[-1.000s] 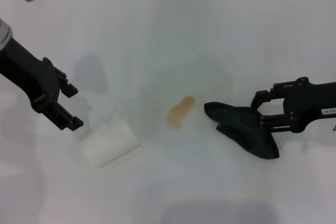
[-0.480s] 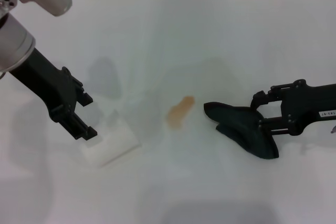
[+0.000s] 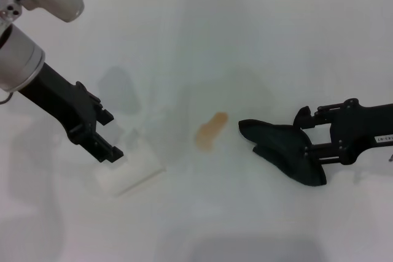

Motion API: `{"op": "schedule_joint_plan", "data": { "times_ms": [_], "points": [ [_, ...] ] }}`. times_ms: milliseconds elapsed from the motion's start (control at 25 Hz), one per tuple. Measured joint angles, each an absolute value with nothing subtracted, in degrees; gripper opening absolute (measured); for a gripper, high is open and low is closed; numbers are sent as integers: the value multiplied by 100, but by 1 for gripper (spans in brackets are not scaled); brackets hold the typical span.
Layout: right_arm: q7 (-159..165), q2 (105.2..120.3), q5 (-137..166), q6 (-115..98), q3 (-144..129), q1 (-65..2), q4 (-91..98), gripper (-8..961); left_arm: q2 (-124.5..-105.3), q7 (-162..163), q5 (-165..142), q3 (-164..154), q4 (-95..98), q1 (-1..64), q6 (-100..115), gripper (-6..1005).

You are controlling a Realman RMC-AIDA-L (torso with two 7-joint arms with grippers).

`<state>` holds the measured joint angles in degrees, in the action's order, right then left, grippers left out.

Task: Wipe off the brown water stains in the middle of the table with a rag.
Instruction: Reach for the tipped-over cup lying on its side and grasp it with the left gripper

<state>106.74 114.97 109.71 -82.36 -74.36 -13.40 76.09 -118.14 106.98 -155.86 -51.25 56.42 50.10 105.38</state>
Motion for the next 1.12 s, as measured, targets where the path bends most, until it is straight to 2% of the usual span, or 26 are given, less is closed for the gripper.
{"op": "schedule_joint_plan", "data": {
  "times_ms": [280, 1120],
  "points": [
    [10661, 11496, 10971, -8315, -7416, -1337, 7649, 632, -11892, 10761, -15454, -4974, 5644, 4909, 10452, 884],
    [10660, 11496, 10940, -8369, -7451, -1322, 7657, 628, -11904, 10908, -15283, -4986, 6000, 4453, 10548, 884]
  ]
}}
